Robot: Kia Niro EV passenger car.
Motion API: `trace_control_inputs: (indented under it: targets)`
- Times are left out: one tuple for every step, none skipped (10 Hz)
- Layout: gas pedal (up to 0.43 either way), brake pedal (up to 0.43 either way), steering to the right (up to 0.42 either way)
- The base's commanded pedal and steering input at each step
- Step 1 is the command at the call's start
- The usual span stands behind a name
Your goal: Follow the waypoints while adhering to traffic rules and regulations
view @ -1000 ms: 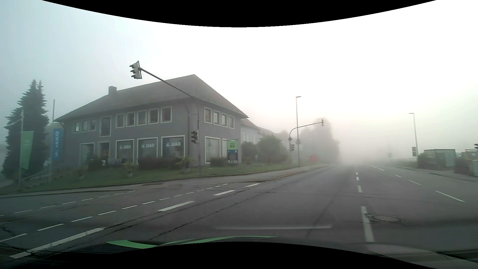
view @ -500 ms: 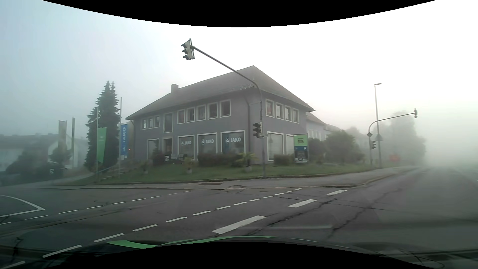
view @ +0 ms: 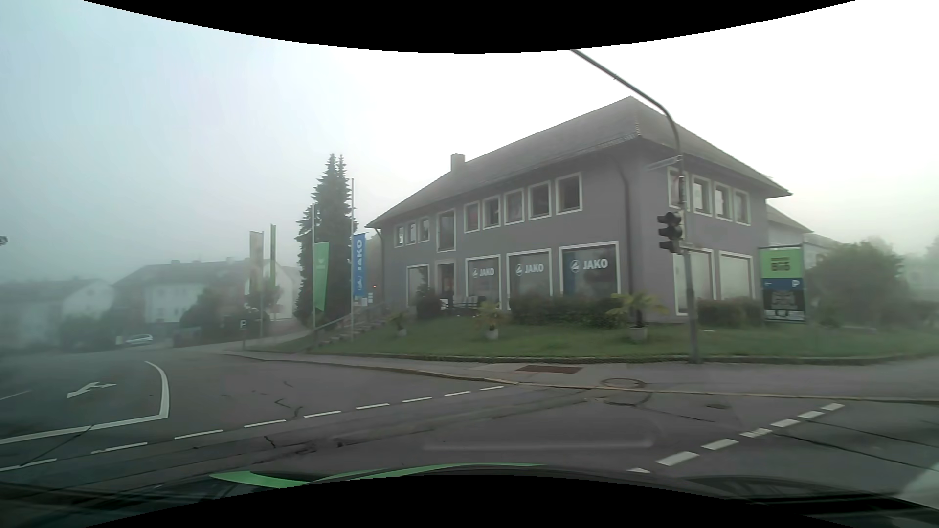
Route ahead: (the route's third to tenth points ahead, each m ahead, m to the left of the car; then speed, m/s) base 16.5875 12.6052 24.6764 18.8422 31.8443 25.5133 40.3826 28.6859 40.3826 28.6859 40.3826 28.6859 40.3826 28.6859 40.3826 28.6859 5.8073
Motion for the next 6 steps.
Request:
trace_control_inputs:
  targets:
    - [0.11, 0.0, -0.388]
    - [0.11, 0.0, -0.378]
    - [0.098, 0.0, -0.372]
    - [0.098, 0.0, -0.368]
    - [0.098, 0.0, -0.355]
    - [0.087, 0.0, -0.33]
